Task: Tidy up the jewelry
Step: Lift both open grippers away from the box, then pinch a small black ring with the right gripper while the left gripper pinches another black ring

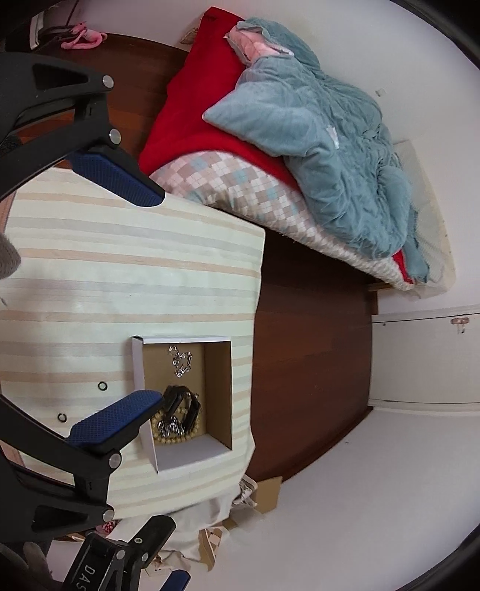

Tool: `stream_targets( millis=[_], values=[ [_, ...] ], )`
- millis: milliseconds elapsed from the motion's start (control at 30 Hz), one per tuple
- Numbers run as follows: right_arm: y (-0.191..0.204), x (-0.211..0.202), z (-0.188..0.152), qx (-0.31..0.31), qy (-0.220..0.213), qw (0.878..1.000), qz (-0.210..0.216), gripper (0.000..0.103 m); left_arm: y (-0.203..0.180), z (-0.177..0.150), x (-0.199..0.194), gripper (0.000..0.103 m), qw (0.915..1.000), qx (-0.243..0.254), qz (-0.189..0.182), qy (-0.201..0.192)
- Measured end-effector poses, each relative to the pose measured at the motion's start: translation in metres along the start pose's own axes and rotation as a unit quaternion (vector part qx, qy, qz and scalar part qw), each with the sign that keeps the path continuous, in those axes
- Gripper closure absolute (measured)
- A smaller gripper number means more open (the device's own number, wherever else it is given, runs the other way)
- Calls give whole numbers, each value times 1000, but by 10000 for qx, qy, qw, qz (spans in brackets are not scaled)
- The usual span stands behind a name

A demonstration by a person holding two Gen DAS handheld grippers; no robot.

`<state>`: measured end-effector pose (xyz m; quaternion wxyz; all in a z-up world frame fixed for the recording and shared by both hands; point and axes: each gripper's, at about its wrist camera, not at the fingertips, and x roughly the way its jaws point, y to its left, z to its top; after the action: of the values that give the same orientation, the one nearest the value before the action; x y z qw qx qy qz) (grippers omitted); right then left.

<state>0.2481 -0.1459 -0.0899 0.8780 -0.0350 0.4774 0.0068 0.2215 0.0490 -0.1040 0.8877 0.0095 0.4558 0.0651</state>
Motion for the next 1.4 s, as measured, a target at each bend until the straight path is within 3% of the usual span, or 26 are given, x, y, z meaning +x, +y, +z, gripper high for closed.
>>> stream_targets(
  millis=[267,533,733,867,933,1000,1133,1267,1400],
  values=[
    [-2,-60,-17,87,-396,9992,38,0,6,-12,-57,2,9991,-39,-87,-404],
    [0,-85,-30,128,-487,9987,77,0,10,-23,-76,2,9986,-115,-78,-512],
    [3,-57,-58,173,-117,9995,242,0,18,-55,-48,2,9991,-253,231,-232],
    [9,-7,-92,144,343,9986,379,0,20,-88,-1,2,9982,-223,471,309],
    [13,23,-112,120,567,9977,358,11,19,-105,27,2,9953,-121,667,685],
    [17,47,-126,111,778,9962,368,43,19,-124,58,2,9902,10,910,1056],
    [24,95,-149,184,1172,9913,577,44,24,-146,92,2,9824,103,1184,1442],
    [36,116,-159,56,1205,9907,623,48,30,-155,112,2,9782,130,1309,1606],
    [50,123,-162,-180,1079,9927,512,59,32,-156,122,2,9768,168,1304,1688]
  ],
)
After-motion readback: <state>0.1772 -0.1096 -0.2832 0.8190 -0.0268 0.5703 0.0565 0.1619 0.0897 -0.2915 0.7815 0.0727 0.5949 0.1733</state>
